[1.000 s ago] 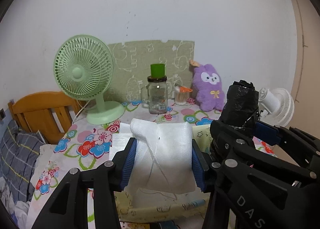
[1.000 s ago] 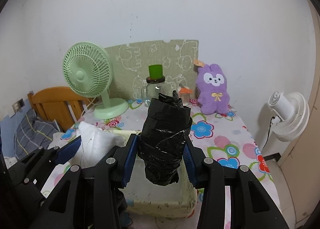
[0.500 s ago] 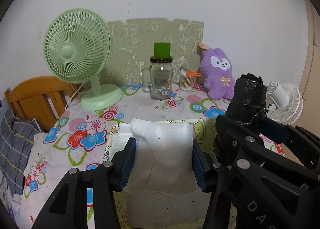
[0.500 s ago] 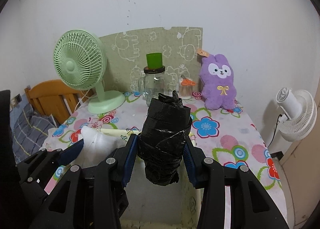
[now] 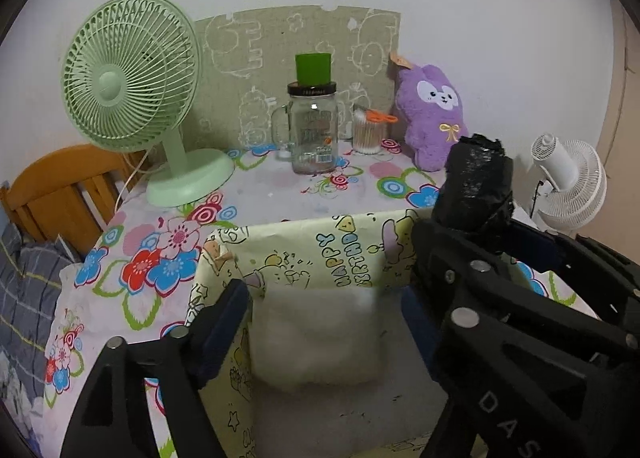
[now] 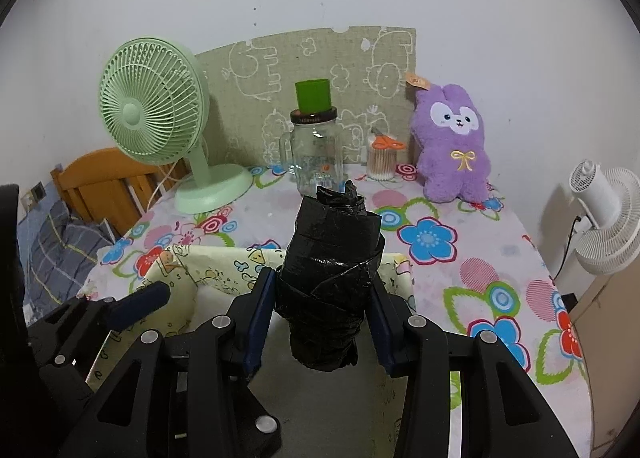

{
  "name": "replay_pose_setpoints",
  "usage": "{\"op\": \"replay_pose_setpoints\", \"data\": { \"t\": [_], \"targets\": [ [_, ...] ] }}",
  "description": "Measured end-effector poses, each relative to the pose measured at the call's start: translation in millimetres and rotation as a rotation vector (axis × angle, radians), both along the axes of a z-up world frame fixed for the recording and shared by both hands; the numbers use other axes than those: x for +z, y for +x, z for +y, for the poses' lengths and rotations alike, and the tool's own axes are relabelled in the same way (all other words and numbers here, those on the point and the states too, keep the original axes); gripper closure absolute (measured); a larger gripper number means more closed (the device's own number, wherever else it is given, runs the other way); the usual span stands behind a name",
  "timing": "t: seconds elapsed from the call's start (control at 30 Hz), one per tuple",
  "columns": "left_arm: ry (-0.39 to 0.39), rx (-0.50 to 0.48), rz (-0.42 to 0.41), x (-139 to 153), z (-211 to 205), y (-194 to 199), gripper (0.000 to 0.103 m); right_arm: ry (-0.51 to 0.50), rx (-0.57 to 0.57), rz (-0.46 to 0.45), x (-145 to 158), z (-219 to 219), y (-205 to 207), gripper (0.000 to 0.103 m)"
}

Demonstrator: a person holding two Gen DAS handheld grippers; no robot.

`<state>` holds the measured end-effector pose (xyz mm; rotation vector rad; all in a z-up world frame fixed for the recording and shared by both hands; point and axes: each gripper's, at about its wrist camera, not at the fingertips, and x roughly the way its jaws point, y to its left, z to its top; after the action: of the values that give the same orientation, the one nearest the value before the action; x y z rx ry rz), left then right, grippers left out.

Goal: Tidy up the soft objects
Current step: 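Lower both items into the yellow basket and open both tools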

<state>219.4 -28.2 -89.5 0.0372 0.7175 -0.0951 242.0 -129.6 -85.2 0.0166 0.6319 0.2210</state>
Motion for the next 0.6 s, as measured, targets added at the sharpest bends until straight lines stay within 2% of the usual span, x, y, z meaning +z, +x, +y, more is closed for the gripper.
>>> {"op": "replay_pose_setpoints", "data": {
  "t": [0.1, 0.23, 0.6],
  "targets": [
    [-0.003, -0.031, -0.017, 0.8, 0.4, 0.8, 0.016, 0.006, 0.01, 0.009, -0.1, 1.2, 1.8, 0.053],
    [-0.009, -0.021, -0.022, 2.6, 3.0, -0.4, 0.01, 0.015, 0.013, 0.014, 0.4, 1.6, 2.1, 0.03],
    [0.005, -0.021, -0.012, 13.5, -1.8, -14.4, 0.004, 0.008, -0.003, -0.016, 15.1, -3.9, -13.9, 0.009]
  ]
}}
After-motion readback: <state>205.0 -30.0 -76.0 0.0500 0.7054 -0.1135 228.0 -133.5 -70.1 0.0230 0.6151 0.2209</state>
